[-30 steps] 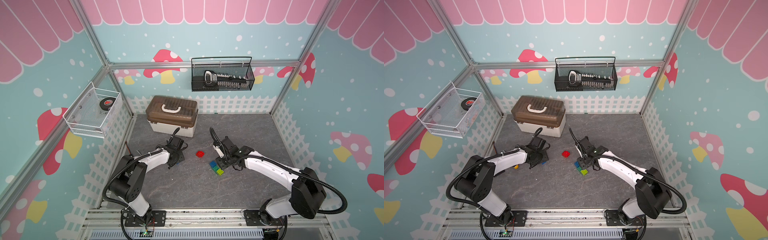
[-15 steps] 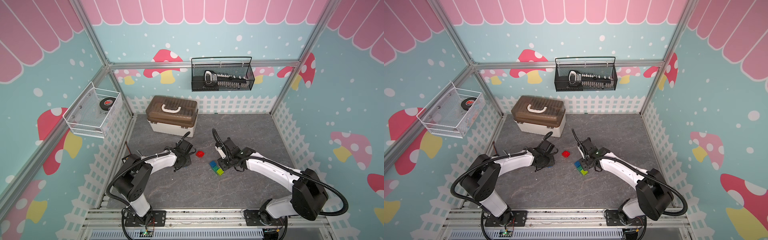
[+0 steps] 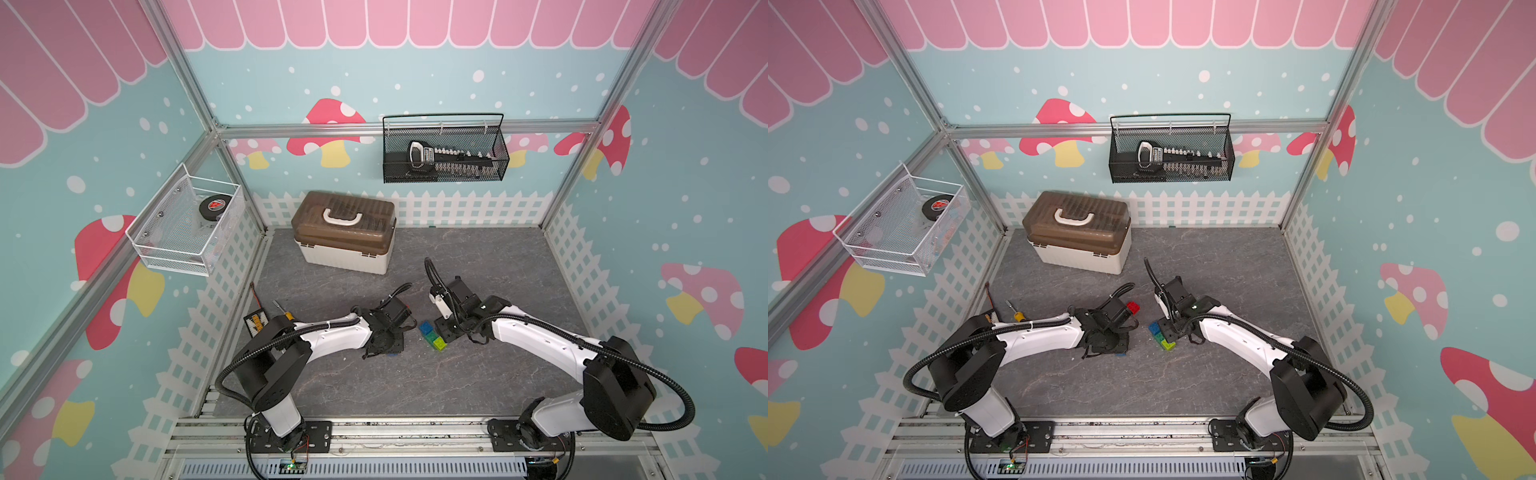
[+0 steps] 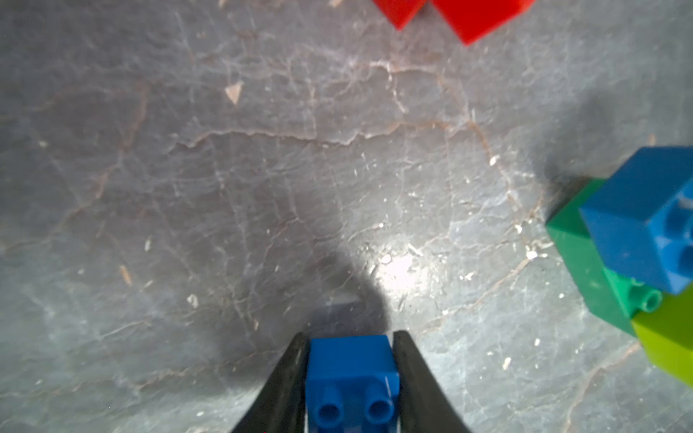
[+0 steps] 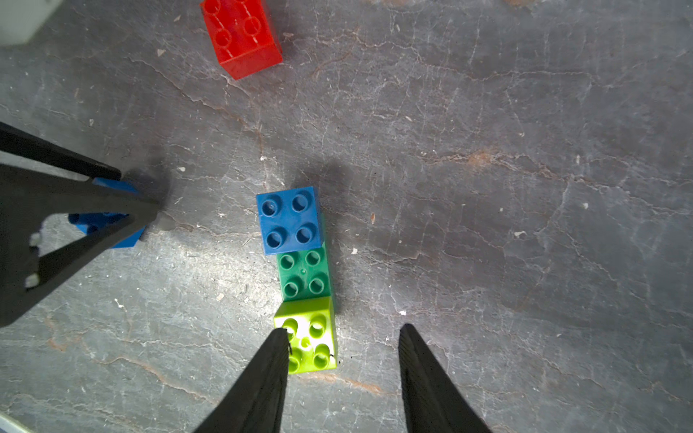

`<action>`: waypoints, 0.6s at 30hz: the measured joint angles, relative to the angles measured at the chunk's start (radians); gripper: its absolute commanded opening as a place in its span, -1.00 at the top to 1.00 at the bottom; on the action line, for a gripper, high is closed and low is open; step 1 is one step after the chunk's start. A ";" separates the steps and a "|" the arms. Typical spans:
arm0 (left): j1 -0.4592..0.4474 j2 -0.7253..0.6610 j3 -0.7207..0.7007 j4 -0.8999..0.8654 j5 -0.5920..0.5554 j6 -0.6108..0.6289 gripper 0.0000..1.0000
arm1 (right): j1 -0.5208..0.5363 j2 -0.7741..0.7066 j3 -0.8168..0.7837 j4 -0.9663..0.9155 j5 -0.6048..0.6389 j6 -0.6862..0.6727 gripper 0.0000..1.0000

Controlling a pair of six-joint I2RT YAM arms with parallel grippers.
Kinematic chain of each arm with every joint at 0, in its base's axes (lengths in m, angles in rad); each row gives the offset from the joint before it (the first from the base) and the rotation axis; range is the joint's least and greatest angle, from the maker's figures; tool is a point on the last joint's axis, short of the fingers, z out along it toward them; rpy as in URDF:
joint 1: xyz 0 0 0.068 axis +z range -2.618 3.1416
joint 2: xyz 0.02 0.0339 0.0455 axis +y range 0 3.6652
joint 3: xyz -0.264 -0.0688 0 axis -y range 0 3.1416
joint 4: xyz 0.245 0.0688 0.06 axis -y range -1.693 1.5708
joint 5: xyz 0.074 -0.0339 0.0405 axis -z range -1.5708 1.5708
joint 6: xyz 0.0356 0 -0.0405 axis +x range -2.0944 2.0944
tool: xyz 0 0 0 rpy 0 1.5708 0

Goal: Assemble the letter y with lego
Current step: Move the lego brick at the center of the board.

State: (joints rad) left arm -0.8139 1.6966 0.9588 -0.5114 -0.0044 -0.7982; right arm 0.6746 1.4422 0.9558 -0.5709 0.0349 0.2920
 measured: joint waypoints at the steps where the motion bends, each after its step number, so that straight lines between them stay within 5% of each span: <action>1: 0.000 0.000 0.004 -0.005 0.002 0.001 -0.07 | 0.000 0.003 0.000 0.002 -0.003 0.000 0.01; 9: 0.000 -0.035 -0.001 -0.026 -0.001 0.009 -0.16 | 0.000 0.048 0.001 0.016 -0.047 -0.003 -0.05; 18: 0.005 -0.354 -0.136 -0.029 -0.064 -0.005 -0.25 | 0.000 0.184 0.038 0.014 -0.104 -0.019 -0.07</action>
State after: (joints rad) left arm -0.8085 1.3430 0.8227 -0.5404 -0.0685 -0.8028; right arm 0.6750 1.6260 0.9936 -0.5564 -0.0689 0.2726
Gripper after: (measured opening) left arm 0.626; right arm 0.536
